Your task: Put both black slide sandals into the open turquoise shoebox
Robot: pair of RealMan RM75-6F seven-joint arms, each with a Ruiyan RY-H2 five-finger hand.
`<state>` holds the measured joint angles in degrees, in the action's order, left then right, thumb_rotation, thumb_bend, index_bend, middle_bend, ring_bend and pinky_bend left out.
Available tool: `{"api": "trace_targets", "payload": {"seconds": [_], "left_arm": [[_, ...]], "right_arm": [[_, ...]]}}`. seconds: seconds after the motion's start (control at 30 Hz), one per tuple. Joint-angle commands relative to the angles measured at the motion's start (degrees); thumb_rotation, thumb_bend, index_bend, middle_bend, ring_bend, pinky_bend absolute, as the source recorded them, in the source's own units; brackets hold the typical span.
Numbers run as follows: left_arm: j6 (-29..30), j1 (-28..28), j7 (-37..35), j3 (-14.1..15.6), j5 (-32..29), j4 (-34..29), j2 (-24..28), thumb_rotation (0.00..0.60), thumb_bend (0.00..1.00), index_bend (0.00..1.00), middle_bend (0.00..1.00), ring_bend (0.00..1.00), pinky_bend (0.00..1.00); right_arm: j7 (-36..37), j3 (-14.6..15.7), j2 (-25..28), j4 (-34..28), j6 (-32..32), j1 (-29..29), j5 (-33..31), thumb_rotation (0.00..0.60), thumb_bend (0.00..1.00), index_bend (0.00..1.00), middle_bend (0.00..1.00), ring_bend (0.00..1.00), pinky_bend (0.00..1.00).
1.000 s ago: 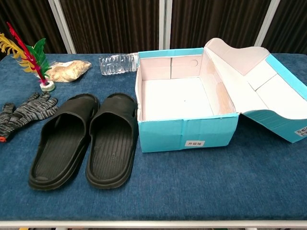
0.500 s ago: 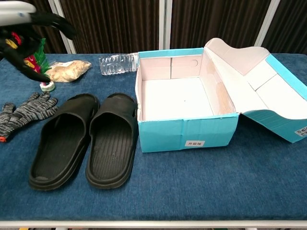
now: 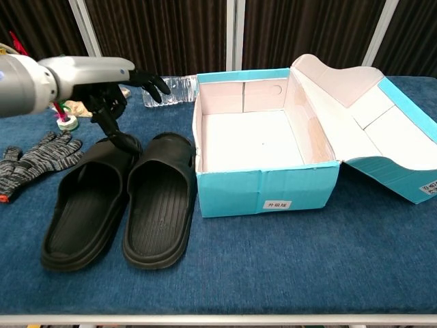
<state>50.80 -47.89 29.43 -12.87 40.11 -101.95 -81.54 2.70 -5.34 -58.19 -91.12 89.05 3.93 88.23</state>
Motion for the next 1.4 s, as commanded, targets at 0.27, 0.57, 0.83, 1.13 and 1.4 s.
{"api": "trace_targets", "payload": {"seconds": [0.27,0.57,0.83,1.13,1.4], "left_arm": [[6.46,-6.22,7.43,0.94,-15.1,0.66,-3.27,0.6,0.02,0.11,0.12,0.74,0.73],[5.0,-10.96,10.21,0.92,-25.19,2.93,-5.37,0.6,0.02,0.11,0.12,0.74,0.74],[1.81,-13.55,10.14,1.05,-30.16,5.81,-7.09,0.6,0.02,0.11,0.11,0.75,0.74],[-0.13,-16.63,10.5,1.93,-35.2,10.88,-10.05,0.6,0.02,0.11,0.13,0.77,0.74],[4.21,-15.9,6.88,1.04,-33.9,14.44,-13.38,0.6,0.02,0.49,0.51,0.89,0.82]], "right_arm": [[1.18,0.26,0.03,0.76,0.16,-0.27,0.15,0.6,0.03,0.0,0.02,0.0,0.0],[1.76,0.52,0.12,1.2,0.21,-0.52,0.23,0.6,0.03,0.0,0.02,0.0,0.0],[2.5,0.58,-0.12,1.83,-0.09,-0.68,-0.3,0.6,0.04,0.0,0.02,0.0,0.0],[2.83,0.43,-0.2,2.24,-0.25,-0.7,-0.72,0.6,0.04,0.0,0.02,0.0,0.0],[3.19,0.39,-0.4,2.6,-0.61,-0.62,-0.98,0.6,0.04,0.0,0.03,0.0,0.0]]}}
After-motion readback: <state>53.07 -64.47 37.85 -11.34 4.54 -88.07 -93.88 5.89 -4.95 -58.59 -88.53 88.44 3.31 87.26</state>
